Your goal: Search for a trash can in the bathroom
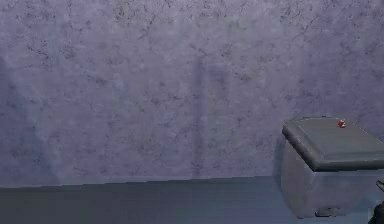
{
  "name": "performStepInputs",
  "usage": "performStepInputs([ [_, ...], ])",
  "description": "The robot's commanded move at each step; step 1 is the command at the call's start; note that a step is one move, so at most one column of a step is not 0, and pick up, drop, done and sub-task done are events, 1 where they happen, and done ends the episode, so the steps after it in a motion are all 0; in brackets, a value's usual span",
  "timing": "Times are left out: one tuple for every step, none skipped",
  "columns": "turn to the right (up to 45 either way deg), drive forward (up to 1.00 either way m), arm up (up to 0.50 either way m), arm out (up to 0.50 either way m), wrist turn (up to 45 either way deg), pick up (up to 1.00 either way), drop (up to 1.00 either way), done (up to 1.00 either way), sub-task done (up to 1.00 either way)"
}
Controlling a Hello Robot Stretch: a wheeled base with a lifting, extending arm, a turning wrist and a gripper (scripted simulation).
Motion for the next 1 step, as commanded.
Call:
performStepInputs([
  [12.0, 0.0, 0.0, 0.0, 0.0, 0.0, 0.0, 0.0, 0.0],
])
